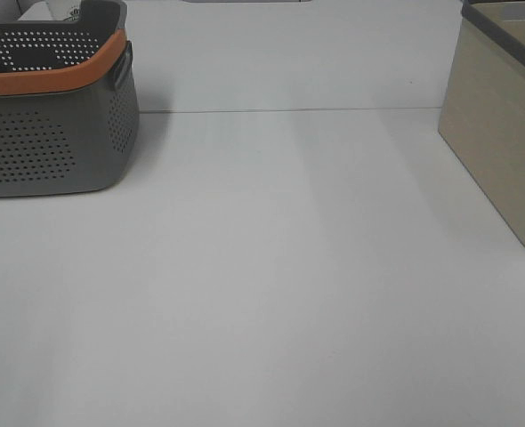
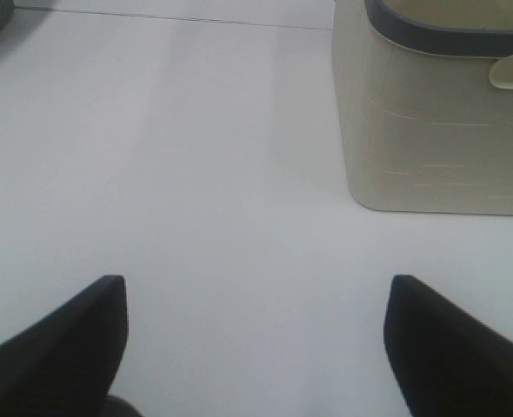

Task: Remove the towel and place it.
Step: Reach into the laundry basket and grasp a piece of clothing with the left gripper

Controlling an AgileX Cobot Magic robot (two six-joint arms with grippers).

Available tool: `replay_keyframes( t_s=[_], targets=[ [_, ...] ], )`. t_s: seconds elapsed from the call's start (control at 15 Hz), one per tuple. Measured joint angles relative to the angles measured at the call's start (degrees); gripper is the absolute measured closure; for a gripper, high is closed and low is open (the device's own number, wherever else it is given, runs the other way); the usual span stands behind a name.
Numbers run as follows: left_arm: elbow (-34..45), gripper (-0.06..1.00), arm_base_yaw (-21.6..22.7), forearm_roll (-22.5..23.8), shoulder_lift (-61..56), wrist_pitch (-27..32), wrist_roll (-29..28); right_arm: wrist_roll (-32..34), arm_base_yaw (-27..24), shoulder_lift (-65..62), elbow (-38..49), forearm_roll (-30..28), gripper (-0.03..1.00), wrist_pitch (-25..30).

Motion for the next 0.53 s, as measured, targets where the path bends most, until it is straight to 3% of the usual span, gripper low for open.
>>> replay_keyframes(
  t_s=[0.53],
  targets=[
    [0.0, 0.13, 0.0, 0.0, 0.0, 0.0, -0.06, 0.0, 0.0, 0.0, 0.0, 0.0, 0.18, 0.0]
  ],
)
